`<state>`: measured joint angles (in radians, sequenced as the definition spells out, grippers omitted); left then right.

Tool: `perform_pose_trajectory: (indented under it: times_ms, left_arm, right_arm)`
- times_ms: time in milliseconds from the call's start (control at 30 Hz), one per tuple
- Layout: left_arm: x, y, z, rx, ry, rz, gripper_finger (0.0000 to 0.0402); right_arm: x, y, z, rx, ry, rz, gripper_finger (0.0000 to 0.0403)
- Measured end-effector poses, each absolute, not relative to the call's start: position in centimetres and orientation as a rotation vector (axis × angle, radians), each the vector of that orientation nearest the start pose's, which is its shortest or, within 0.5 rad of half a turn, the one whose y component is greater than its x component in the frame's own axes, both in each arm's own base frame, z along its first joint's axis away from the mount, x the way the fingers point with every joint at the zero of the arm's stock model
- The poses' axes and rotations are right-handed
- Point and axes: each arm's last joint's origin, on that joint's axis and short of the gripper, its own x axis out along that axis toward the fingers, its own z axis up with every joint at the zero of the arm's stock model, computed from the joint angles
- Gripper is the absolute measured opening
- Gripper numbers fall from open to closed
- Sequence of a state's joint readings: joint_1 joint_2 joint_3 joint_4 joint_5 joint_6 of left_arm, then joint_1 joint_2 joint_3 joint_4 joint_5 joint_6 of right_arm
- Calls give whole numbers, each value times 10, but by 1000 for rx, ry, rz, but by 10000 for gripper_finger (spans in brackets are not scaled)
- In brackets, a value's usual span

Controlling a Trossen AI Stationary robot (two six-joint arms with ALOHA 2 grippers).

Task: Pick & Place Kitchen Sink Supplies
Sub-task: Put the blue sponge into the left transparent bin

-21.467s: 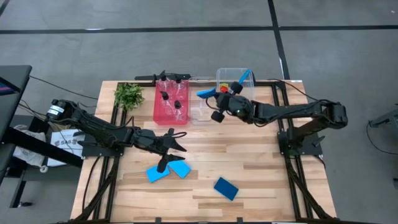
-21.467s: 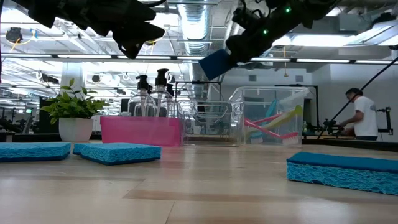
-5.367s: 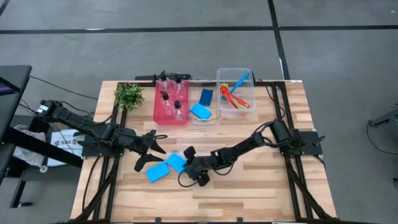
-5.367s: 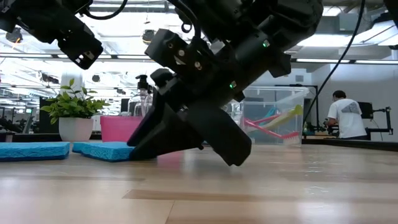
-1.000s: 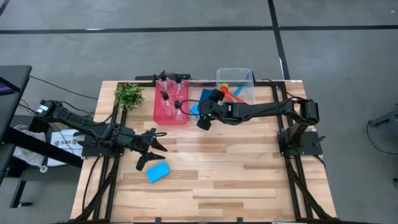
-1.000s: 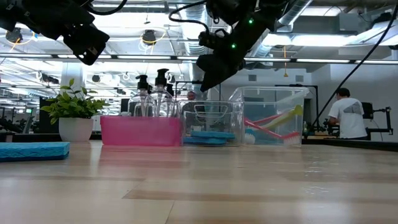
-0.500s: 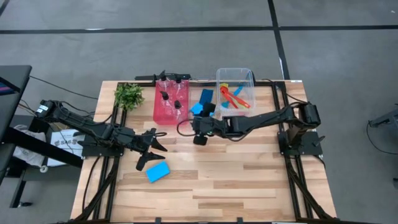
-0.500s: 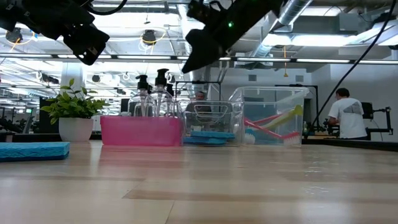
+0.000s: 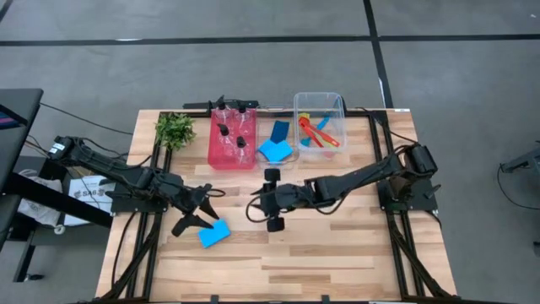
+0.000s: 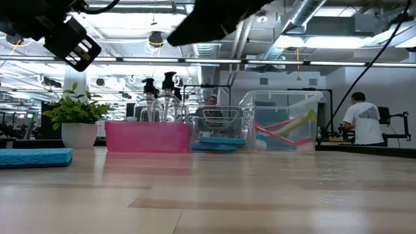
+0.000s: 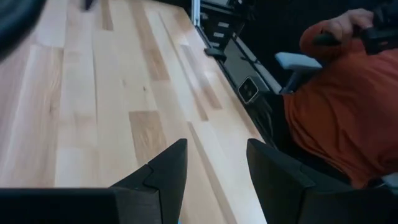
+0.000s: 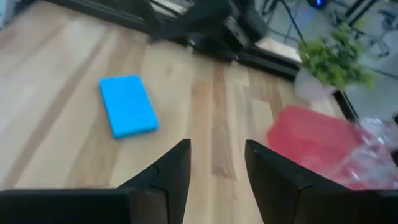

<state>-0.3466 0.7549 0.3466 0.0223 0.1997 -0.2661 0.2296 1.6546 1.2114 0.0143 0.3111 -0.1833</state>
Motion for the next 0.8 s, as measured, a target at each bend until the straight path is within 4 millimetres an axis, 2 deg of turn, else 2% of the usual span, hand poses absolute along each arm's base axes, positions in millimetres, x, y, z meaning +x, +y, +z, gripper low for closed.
perform_pose_trajectory:
  times_ms: [67, 167, 567, 633, 800]
  left_arm:
    - [150, -60, 207, -227, 465, -482, 168]
    - [146, -59, 210, -228, 446, -483, 168]
    - [126, -51, 219, -170, 388, -497, 168]
    - [125, -51, 220, -165, 378, -499, 168]
    - [122, -50, 220, -103, 369, -505, 168]
  right_arm:
    - [371, 86, 274, -299, 391, -22, 144]
    - [381, 98, 259, -300, 365, 3, 142]
    - [423, 130, 174, -373, 255, 56, 141]
    - [428, 135, 165, -399, 232, 73, 142]
    - [446, 149, 157, -397, 185, 148, 139]
